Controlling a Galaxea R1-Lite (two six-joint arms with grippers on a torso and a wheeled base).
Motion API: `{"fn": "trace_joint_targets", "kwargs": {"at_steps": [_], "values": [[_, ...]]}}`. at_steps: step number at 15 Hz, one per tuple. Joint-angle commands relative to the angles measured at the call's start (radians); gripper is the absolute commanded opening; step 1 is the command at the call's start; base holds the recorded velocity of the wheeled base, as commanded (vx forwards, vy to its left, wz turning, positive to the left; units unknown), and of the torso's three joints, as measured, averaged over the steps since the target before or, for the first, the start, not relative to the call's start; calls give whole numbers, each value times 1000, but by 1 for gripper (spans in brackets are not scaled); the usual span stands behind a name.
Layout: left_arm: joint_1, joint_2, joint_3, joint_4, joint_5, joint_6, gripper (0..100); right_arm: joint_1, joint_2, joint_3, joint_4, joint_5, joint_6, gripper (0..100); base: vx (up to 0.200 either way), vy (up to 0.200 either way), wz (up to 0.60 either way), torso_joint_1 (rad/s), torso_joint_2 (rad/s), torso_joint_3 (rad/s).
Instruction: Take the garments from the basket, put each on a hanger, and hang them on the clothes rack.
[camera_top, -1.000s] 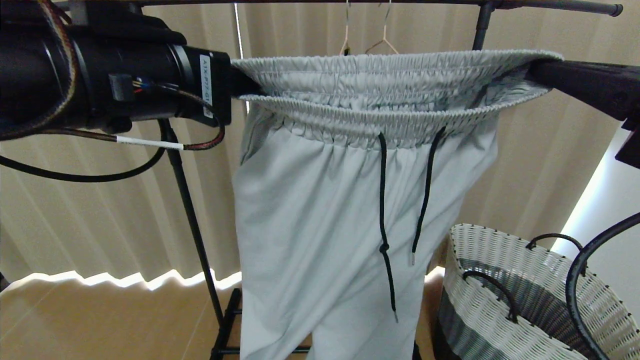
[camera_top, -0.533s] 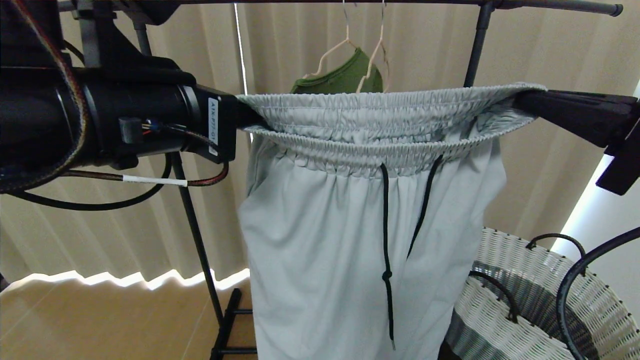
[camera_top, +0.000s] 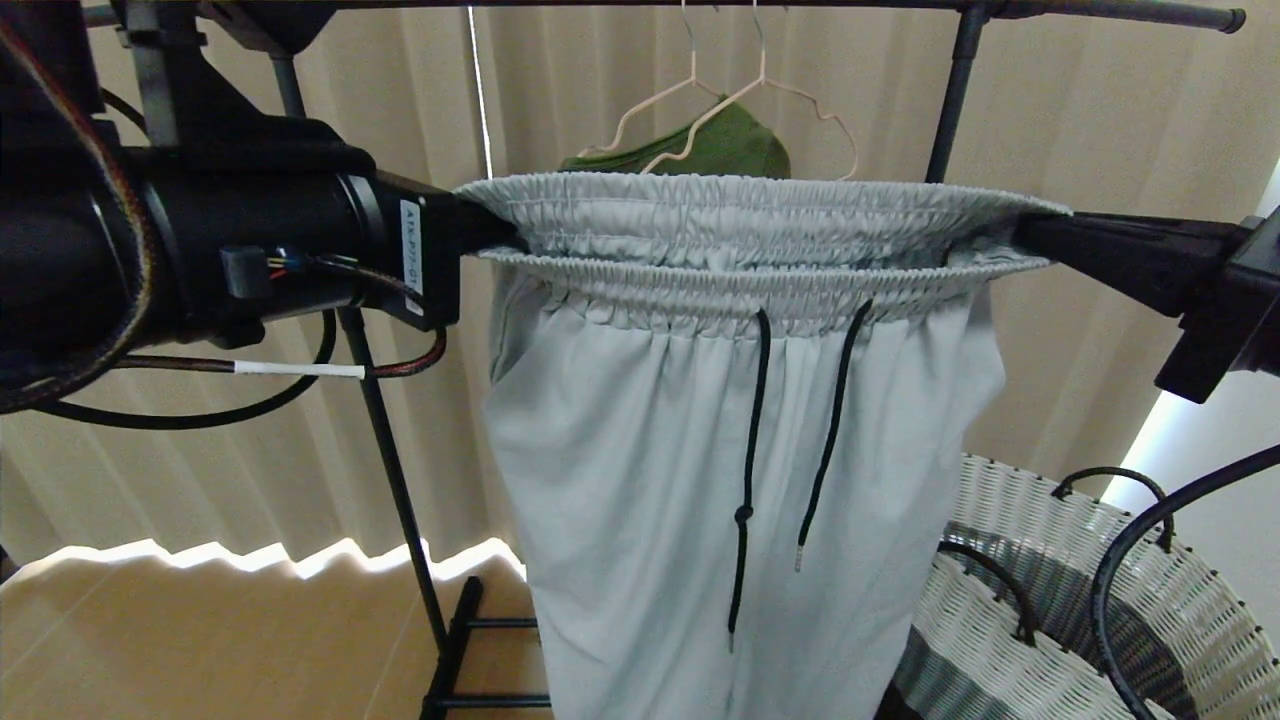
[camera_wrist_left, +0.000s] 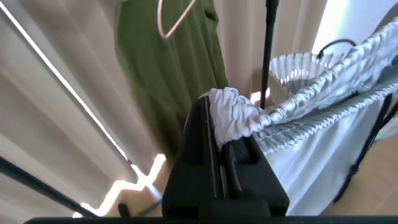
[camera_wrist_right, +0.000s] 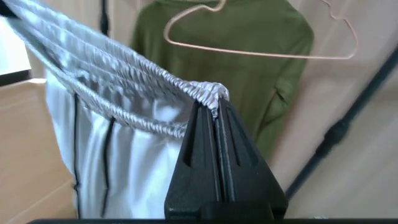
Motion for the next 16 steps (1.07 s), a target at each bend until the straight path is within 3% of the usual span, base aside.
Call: {"fn": "trace_joint_targets", "kwargs": {"at_steps": [1, 8, 11, 16], "values": [[17, 49, -10, -23, 2, -1, 0, -21, -34, 24, 1, -1, -2, 0, 0, 0, 0, 0, 0, 0], [40, 207, -99, -112, 52, -7, 0, -16, -142, 76, 26, 7, -5, 0, 0, 0, 0, 0, 0, 0], [55, 276, -138, -155, 55, -9, 0, 59, -197, 85, 81, 7, -5, 0, 0, 0, 0, 0, 0, 0], [60, 296, -145, -156, 55, -10, 0, 84, -209, 83, 124, 5, -5, 0, 0, 0, 0, 0, 0, 0]]}}
